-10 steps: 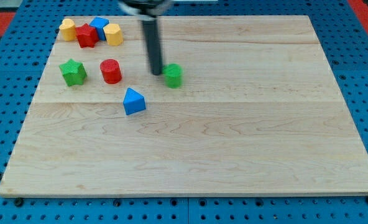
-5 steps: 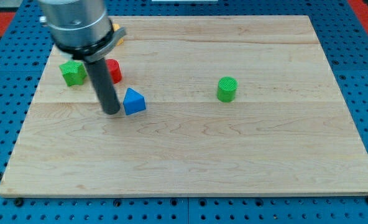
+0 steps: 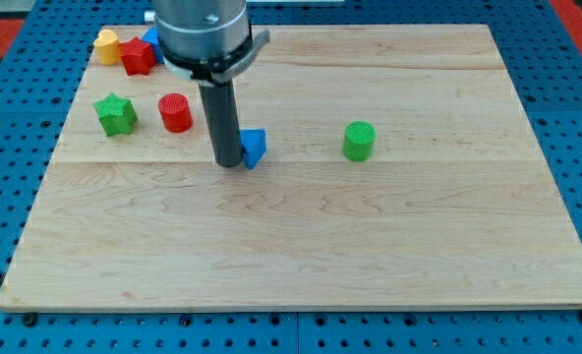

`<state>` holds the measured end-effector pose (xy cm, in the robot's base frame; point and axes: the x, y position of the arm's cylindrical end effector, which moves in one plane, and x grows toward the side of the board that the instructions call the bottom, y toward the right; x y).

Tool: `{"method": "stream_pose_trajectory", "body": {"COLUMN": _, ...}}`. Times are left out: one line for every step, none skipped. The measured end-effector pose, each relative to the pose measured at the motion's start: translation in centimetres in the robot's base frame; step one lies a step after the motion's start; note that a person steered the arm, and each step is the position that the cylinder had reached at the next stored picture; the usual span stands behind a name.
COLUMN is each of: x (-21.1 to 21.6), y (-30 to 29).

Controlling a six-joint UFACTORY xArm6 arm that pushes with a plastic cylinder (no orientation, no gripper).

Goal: Move the blue triangle to the center

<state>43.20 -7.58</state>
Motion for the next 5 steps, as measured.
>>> {"method": "stream_pose_trajectory", "body": {"x": -2.1, "y": 0.0}}
{"method": "stream_pose_trajectory", "body": {"x": 0.1, "y": -0.8}}
{"method": "stream_pose_trajectory", "body": {"x": 4.7, "y": -0.3}}
{"method": "stream_pose_trajectory", "body": {"x": 3.3, "y": -0.3}}
{"method": "stream_pose_trajectory", "body": {"x": 0.8, "y": 0.0}}
